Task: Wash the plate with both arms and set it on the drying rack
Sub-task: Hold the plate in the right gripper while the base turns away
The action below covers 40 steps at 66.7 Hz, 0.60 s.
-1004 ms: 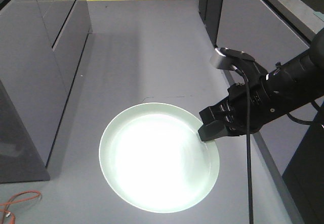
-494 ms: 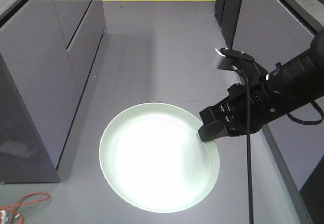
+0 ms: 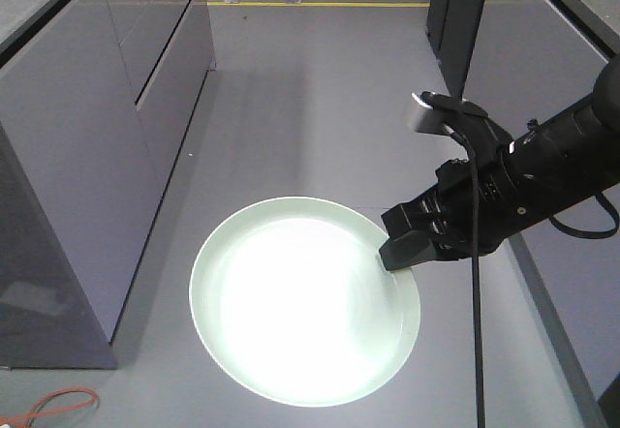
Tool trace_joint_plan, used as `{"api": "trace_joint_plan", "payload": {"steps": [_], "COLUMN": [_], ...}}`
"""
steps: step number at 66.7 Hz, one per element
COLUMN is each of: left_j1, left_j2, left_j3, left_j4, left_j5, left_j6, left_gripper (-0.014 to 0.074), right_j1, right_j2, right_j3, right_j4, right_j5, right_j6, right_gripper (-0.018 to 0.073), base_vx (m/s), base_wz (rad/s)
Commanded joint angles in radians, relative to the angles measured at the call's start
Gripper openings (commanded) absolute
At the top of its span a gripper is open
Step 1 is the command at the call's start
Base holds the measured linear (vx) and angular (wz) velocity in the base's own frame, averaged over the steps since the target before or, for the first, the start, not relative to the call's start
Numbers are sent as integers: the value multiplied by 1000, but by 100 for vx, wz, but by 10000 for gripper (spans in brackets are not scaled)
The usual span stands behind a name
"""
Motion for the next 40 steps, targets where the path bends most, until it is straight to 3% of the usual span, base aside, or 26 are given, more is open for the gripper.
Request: {"api": "trace_joint_plan", "payload": {"steps": [1,40], "left_j1": [-4,-4], "left_j2": [-13,-13], "left_j3": [-28,-28], "left_j4": [-10,-10], "left_j5": [-74,-74], "left_j6": [-2,-2], "left_gripper": [-6,-6], "right_j1": [-2,-2], "right_j2": [-39,-39], "right_j3": [-26,-26], "right_j4": [42,42], "right_j5": [-15,-15], "right_j6": [-11,-11], "right_gripper": [-8,-8], "base_vx": [18,19], "base_wz": [3,2]}}
